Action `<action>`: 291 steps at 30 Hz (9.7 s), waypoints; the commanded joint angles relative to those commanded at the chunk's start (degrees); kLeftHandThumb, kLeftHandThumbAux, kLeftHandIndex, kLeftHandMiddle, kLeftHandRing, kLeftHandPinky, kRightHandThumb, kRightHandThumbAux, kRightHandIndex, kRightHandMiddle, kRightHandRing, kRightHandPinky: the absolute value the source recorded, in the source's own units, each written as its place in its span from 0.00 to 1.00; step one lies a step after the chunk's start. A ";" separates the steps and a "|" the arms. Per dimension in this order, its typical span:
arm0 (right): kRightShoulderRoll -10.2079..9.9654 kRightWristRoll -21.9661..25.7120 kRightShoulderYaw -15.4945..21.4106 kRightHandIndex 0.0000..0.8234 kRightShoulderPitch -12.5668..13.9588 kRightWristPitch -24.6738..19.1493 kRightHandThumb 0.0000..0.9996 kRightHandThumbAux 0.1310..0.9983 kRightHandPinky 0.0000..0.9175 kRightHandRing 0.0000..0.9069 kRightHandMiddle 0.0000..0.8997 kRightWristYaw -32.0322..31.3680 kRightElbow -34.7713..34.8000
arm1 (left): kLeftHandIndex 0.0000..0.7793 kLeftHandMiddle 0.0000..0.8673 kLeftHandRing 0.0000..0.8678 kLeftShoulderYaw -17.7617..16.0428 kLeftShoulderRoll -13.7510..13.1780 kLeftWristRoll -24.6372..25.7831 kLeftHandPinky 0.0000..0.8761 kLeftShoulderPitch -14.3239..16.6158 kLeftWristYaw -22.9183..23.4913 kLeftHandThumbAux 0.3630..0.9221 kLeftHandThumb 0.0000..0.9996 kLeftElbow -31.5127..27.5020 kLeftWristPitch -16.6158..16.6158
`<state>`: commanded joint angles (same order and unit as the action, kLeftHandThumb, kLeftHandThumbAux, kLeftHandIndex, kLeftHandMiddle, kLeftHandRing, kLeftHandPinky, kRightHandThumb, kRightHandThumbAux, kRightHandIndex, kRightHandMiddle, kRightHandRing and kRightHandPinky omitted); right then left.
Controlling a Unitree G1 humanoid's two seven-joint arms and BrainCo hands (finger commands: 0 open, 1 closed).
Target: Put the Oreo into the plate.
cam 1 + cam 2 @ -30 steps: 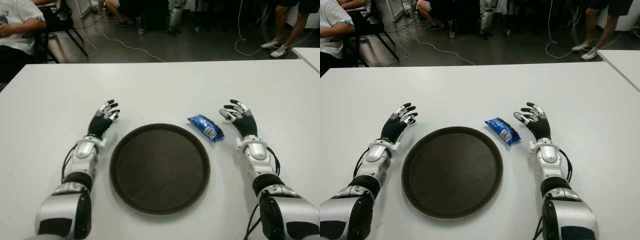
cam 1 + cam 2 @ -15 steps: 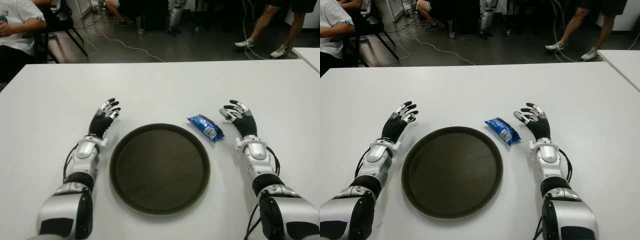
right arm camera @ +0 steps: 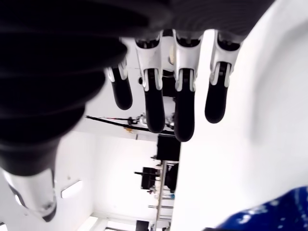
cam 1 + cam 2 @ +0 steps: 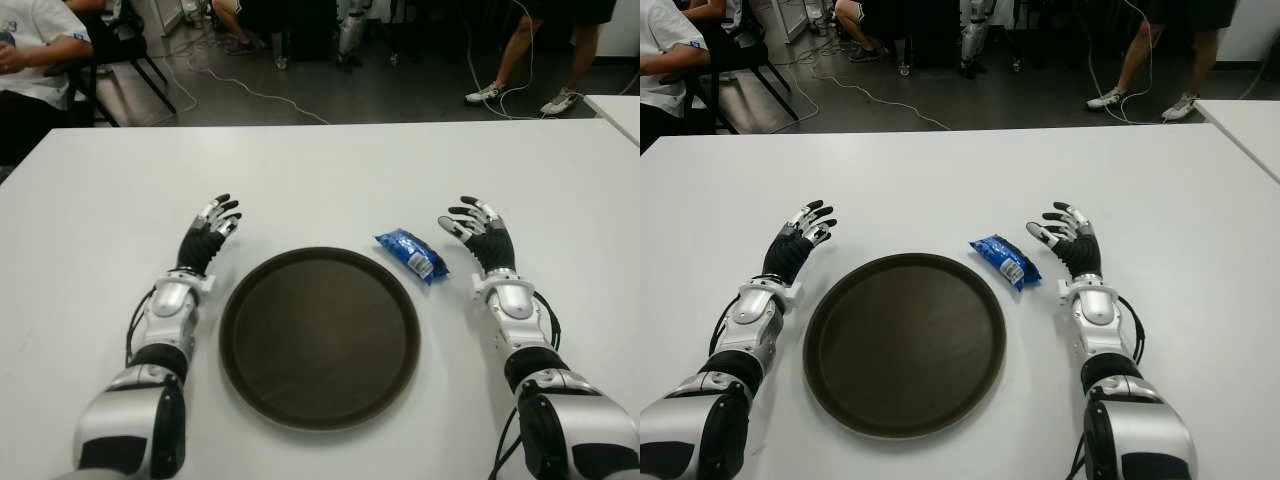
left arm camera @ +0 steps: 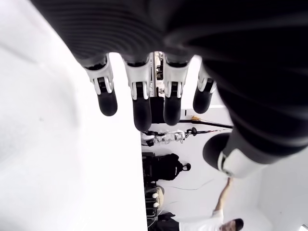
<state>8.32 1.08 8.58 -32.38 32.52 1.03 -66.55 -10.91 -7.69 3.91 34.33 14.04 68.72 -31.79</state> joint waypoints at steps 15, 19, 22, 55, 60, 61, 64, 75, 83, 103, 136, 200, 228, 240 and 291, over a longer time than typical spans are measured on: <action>0.74 -1.50 -0.39 0.28 -0.03 3.78 0.03 0.59 0.35 0.38 0.36 0.85 -1.03 | 0.11 0.18 0.16 0.52 -0.02 -0.40 0.14 0.18 -1.31 0.45 0.11 0.17 0.12; 1.16 -2.09 -0.65 0.28 -0.25 4.75 0.05 0.60 0.34 0.37 0.36 1.92 -1.03 | 0.11 0.18 0.16 0.88 -0.32 -0.76 0.14 0.40 -1.54 0.46 0.11 0.42 0.39; 1.46 -3.02 -1.13 0.28 -0.37 5.23 0.05 0.59 0.32 0.36 0.35 3.12 -1.04 | 0.10 0.18 0.16 0.91 -0.43 -0.77 0.13 0.50 -1.48 0.46 0.10 0.67 0.64; 11.69 -38.45 -17.57 0.12 5.61 -27.60 0.00 0.57 0.09 0.15 0.15 5.15 48.01 | 0.12 0.18 0.16 0.38 -0.81 -0.38 0.14 0.80 -0.40 0.50 0.13 1.56 0.38; 12.78 -42.73 -19.92 0.10 6.35 -34.28 0.00 0.53 0.06 0.11 0.12 -0.92 53.64 | 0.11 0.18 0.15 0.54 -0.89 -0.64 0.13 0.74 -0.98 0.51 0.13 1.42 0.61; 13.18 -43.43 -20.44 0.10 6.45 -35.23 0.00 0.52 0.06 0.11 0.12 -2.22 54.44 | 0.11 0.18 0.15 0.56 -0.86 -0.68 0.13 0.72 -1.12 0.51 0.13 1.41 0.66; 14.40 -45.35 -22.37 0.10 6.43 -37.97 0.00 0.50 0.06 0.10 0.11 -6.32 56.25 | 0.11 0.18 0.15 0.54 -0.84 -0.72 0.14 0.69 -1.51 0.49 0.12 1.47 0.73; 16.37 -47.20 -26.70 0.10 5.99 -41.34 0.00 0.50 0.09 0.12 0.12 -14.04 58.72 | 0.10 0.17 0.15 0.69 -0.84 -0.82 0.13 0.44 -1.38 0.46 0.13 1.49 0.57; 14.37 -46.56 -30.09 0.11 3.58 -36.84 0.00 0.52 0.13 0.16 0.15 -7.32 47.54 | 0.09 0.16 0.13 0.68 -0.85 -0.80 0.11 0.29 -1.26 0.46 0.13 1.31 0.91; 13.99 -46.83 -32.46 0.09 2.34 -37.91 0.00 0.54 0.14 0.15 0.14 -8.27 46.79 | 0.11 0.18 0.16 1.15 -1.32 -1.35 0.14 0.33 -1.39 0.41 0.14 0.83 0.36; 7.70 -61.40 -36.47 0.13 7.67 -63.41 0.00 0.57 0.25 0.21 0.18 -7.31 60.62 | 0.09 0.17 0.15 0.89 -1.11 -0.95 0.13 0.02 -1.19 0.42 0.16 0.47 0.45; 3.49 -66.65 -37.04 0.13 10.06 -64.57 0.00 0.64 0.23 0.21 0.19 -7.69 61.03 | 0.09 0.15 0.14 1.20 -1.53 -1.37 0.14 0.42 -1.54 0.40 0.17 0.87 0.41; 2.40 -63.17 -35.83 0.15 6.06 -63.81 0.00 0.62 0.22 0.20 0.18 -3.28 49.98 | 0.10 0.16 0.16 1.18 -1.98 -1.39 0.14 0.47 -1.66 0.40 0.19 1.04 0.83; 2.17 -60.11 -36.07 0.14 4.45 -61.61 0.00 0.65 0.22 0.20 0.19 -0.27 44.65 | 0.09 0.16 0.15 1.18 -1.96 -1.32 0.13 0.33 -1.11 0.39 0.16 0.88 0.38; 1.70 -54.55 -37.91 0.14 2.53 -56.51 0.00 0.66 0.18 0.16 0.15 -0.72 38.07 | 0.11 0.18 0.17 1.60 -2.11 -2.09 0.17 0.20 -2.48 0.42 0.18 0.70 -1.03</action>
<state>10.01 -53.46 -29.34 -29.85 -23.99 0.31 -28.48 -9.31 -9.79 1.82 34.53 11.55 69.42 -32.82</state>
